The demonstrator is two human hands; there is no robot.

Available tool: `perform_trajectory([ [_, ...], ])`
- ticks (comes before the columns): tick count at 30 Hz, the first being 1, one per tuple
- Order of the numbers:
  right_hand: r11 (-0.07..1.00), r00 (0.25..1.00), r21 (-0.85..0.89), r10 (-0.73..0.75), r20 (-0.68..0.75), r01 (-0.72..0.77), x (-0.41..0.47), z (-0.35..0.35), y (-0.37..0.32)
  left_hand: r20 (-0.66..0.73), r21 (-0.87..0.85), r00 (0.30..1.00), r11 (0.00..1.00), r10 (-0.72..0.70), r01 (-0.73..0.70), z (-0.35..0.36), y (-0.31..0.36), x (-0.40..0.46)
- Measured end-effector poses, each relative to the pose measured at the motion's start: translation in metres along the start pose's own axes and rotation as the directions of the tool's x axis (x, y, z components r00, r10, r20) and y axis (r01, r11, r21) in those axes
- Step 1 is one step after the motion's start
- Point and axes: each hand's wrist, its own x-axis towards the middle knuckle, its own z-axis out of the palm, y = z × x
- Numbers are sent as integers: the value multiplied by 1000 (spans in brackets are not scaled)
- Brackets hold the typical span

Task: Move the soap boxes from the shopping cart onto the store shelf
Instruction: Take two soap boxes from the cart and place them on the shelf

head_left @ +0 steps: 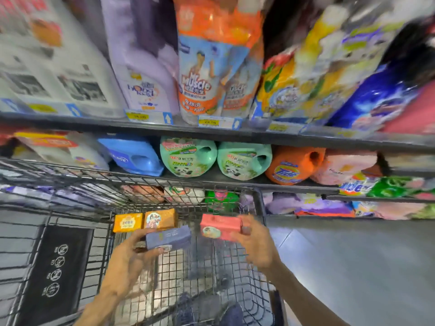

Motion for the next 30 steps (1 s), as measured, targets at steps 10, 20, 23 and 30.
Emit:
perform_trajectory([
  [10, 979, 939, 40, -182, -291, 202, -134, -137, -129, 195, 185, 923, 911, 333, -368, 15, 219, -73],
  [20, 938, 806, 22, -286, -518, 346, -272, -294, -159, 316, 61, 742, 768, 591, -638, 142, 366, -135],
  [23, 930, 770, -40, -326, -548, 366, -309, -345, -156, 365, 41, 711, 753, 601, -657, 198, 399, -157],
  [30, 920, 685, -85, -344, -642, 382, -399, -482, -136, 478, 6, 588, 667, 653, -745, 352, 470, -217],
])
